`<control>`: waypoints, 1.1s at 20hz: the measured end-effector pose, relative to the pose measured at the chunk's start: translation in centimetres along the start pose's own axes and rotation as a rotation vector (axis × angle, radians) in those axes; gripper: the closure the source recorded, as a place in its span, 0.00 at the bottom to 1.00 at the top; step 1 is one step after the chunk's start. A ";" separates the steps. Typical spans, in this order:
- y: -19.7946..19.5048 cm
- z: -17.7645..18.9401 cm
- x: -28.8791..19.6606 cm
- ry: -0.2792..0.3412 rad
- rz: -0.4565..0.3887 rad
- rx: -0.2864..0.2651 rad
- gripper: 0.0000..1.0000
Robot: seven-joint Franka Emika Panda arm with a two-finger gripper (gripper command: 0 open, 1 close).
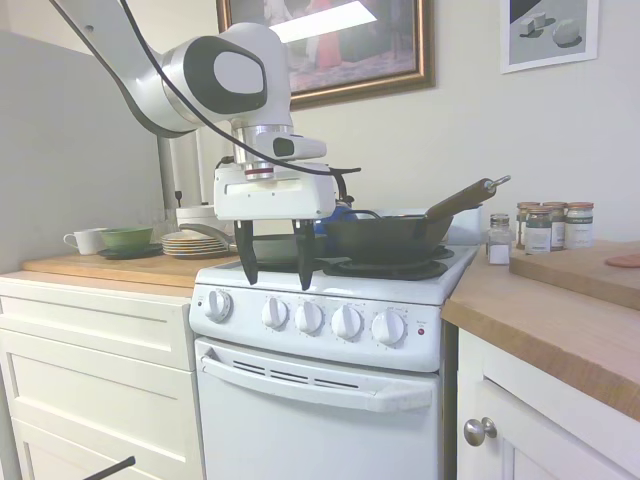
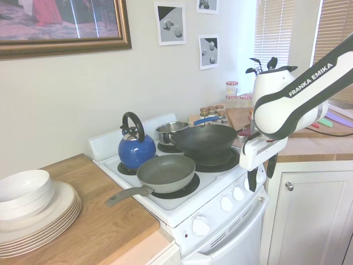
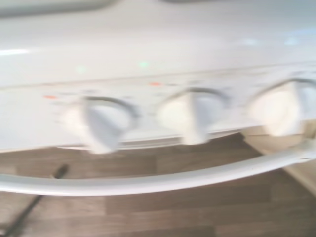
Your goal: Turn on the stove on the top right
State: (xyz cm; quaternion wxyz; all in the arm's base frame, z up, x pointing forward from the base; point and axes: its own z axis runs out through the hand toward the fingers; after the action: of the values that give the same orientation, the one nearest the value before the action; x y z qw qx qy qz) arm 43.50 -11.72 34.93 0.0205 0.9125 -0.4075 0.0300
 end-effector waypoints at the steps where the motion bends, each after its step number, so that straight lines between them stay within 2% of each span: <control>1: 0.5 0.1 0.7 0.003 -0.007 -0.006 0.00; 3: 1.3 0.2 1.9 0.007 -0.014 -0.016 0.00; 4: 1.6 0.4 2.5 0.008 -0.016 -0.021 1.00; 9: 1.9 1.0 3.9 0.008 -0.024 -0.041 1.00; 22: 1.9 1.9 4.1 -0.003 -0.024 -0.049 1.00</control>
State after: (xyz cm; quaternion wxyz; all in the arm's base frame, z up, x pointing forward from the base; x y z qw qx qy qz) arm 44.82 -16.15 33.40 0.0428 0.9165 -0.3973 0.0185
